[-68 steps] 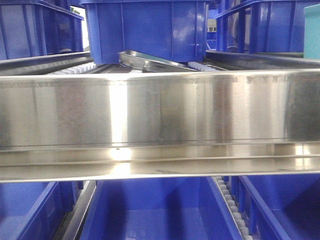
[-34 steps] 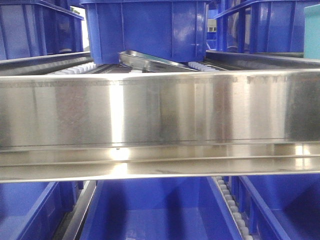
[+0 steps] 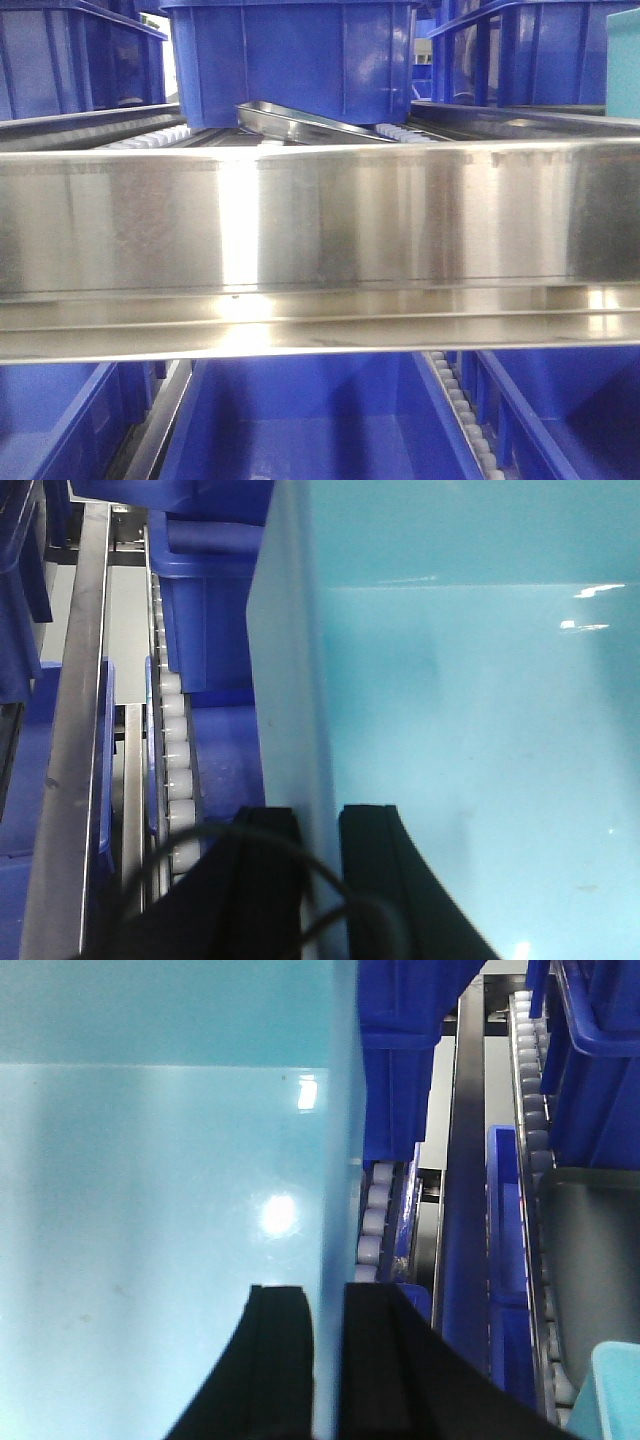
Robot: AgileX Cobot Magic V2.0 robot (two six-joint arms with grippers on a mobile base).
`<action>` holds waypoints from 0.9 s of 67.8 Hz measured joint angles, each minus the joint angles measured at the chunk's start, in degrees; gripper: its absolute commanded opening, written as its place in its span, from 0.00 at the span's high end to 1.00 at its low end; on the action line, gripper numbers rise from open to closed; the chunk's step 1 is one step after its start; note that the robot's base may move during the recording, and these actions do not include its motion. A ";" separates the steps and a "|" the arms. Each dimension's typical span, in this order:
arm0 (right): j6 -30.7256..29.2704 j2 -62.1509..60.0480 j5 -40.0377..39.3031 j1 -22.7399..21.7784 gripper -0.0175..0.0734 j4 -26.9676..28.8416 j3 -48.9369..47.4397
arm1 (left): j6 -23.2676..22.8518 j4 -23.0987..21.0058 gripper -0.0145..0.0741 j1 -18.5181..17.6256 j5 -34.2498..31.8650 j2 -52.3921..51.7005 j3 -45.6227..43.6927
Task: Move two blue bins to right shelf middle
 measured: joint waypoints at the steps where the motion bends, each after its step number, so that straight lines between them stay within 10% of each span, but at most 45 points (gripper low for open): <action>1: 0.00 0.00 0.00 0.00 0.97 0.00 0.00 | 0.00 0.00 0.96 0.00 0.00 0.00 0.00; 61: 0.00 0.12 -0.33 0.13 0.97 0.00 0.00 | 0.00 0.56 0.96 0.00 0.00 0.00 -0.08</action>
